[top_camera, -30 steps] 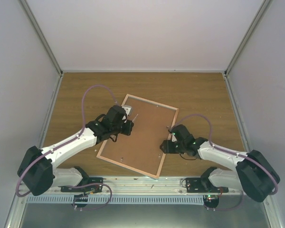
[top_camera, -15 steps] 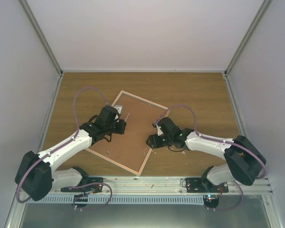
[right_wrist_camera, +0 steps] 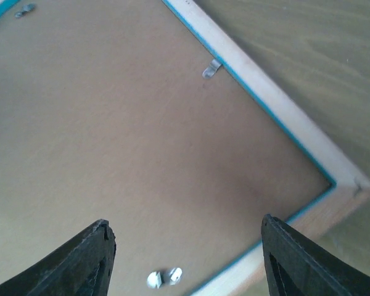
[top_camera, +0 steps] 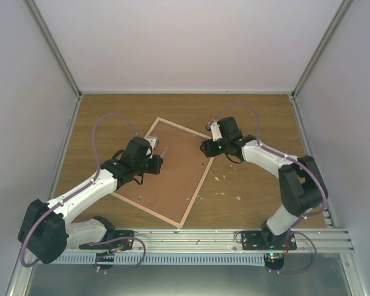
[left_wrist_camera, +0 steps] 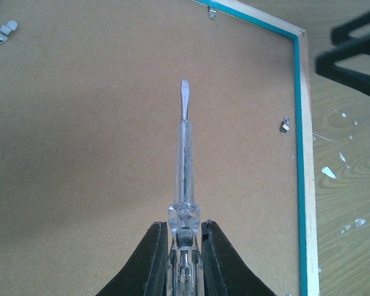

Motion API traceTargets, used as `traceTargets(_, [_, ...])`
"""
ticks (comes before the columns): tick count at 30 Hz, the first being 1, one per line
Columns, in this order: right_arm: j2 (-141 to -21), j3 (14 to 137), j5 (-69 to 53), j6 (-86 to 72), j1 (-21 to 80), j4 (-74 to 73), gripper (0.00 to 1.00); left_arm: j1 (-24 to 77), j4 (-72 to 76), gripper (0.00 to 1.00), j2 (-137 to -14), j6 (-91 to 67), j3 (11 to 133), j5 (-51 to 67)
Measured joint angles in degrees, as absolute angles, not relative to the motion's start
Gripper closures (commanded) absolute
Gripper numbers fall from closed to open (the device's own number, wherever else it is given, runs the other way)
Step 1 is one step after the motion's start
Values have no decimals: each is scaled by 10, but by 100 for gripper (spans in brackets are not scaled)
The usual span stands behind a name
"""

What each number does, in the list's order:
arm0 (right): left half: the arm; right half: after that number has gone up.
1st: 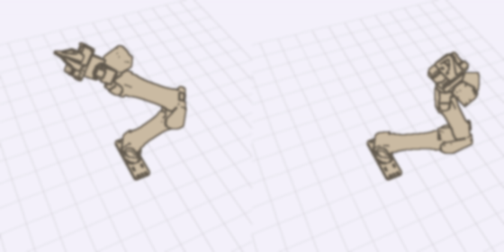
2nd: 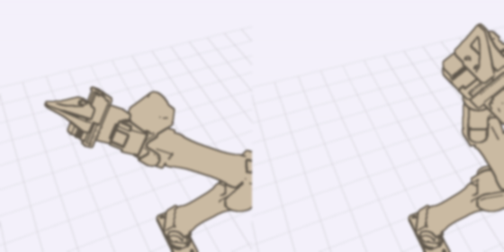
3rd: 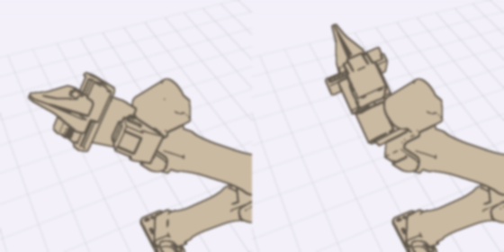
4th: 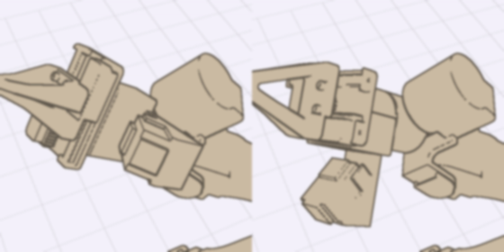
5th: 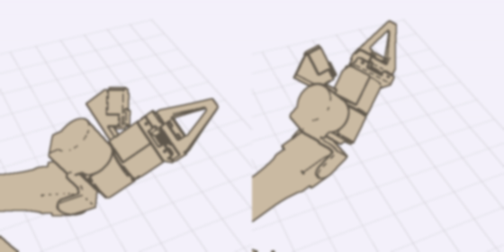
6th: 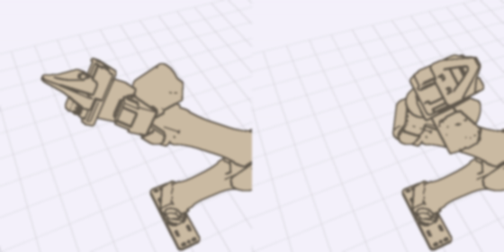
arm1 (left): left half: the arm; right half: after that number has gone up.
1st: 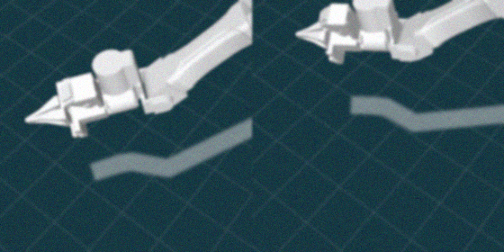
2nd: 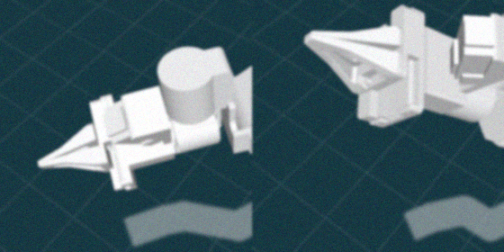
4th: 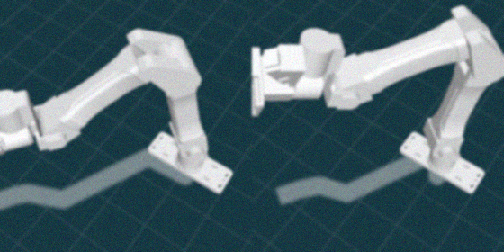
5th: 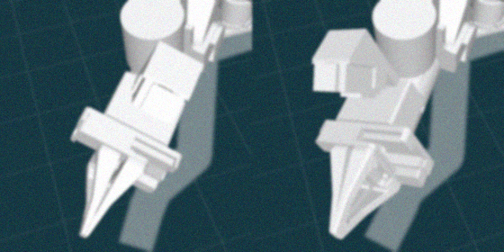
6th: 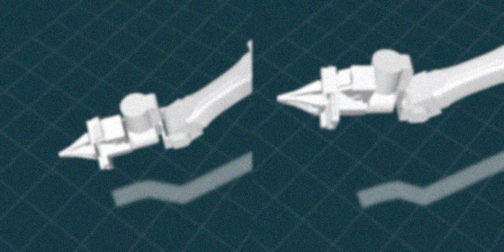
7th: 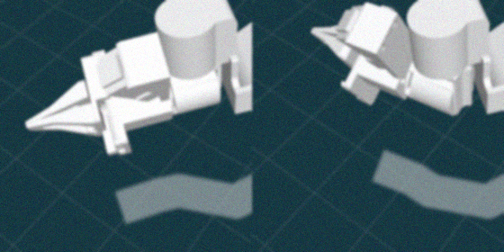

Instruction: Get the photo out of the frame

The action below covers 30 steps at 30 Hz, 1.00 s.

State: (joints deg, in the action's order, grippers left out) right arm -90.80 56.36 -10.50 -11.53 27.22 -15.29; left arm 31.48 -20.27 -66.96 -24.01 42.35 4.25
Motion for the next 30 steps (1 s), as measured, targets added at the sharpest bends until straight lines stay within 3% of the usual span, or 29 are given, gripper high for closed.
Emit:
traceTargets(17, [-1162,770,-144,43,220,-156,41,314,-195,100,-693,-233,421,67])
traceTargets(30, [-1211,814,-170,61,194,-171,61,314,-188,100,-705,-229,421,84])
